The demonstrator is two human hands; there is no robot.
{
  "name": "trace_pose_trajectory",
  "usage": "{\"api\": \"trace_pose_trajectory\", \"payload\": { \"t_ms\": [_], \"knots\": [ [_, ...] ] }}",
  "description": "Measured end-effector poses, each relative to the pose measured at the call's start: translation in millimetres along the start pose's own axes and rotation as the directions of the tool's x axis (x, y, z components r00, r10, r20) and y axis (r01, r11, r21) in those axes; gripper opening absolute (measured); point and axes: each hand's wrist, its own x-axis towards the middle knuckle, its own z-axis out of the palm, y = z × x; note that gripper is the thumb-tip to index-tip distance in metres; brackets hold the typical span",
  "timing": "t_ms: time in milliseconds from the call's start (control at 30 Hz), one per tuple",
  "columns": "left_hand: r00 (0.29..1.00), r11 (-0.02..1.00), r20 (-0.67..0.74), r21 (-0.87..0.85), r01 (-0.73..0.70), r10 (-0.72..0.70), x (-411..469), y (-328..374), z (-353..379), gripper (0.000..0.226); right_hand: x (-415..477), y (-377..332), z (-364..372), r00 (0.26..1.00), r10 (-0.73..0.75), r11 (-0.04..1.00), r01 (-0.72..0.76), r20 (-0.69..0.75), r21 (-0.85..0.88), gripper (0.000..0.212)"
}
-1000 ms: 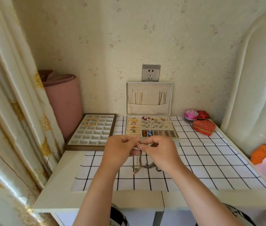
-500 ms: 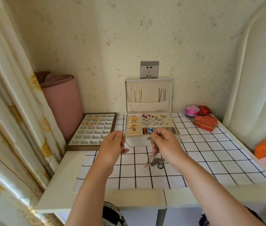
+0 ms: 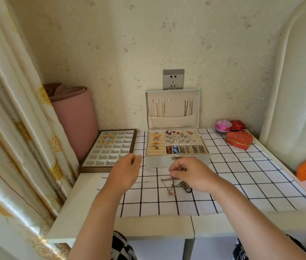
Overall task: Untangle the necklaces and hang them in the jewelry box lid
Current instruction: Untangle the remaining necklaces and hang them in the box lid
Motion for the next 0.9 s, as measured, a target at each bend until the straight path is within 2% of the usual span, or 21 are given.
{"api": "trace_pose_trajectory", "payload": {
  "t_ms": [167,233,300,433,533,733,900],
  "knots": [
    [0.967,0.954,0.247,0.3,-0.009,-0.069,7,-18,-8,0.033,1,1,-3,0.992,0.065,0.992,-0.053,0.11,-0.111,0.008],
    [0.924,0.946,0.37,0.322,-0.026,-0.1,8,-22,-8,0.027,2,3,-2,0.987,0.077,0.987,-0.055,0.144,-0.151,0.007],
    [0.898,0.955,0.426,0.295,-0.025,-0.108,11,-25,-8,0.018,3,5,1,0.99,0.065,0.987,-0.045,0.128,-0.156,0.004],
    [0.93,0.951,0.356,0.308,-0.025,-0.091,17,-31,-7,0.03,10,9,10,0.997,0.066,0.987,-0.06,0.033,-0.15,0.007],
    [0.944,0.935,0.311,0.355,-0.003,-0.115,21,-39,-5,0.032,15,9,18,0.998,0.066,0.984,-0.062,0.018,-0.165,0.005],
    [0.948,0.893,0.252,0.446,0.065,-0.195,27,-52,-5,0.033,22,9,29,0.998,-0.036,0.974,0.023,-0.052,-0.226,0.012],
    [0.937,0.799,0.154,0.575,0.174,-0.314,32,-49,3,0.022,27,10,36,1.0,-0.018,0.956,0.023,0.022,-0.294,0.019]
  ]
}}
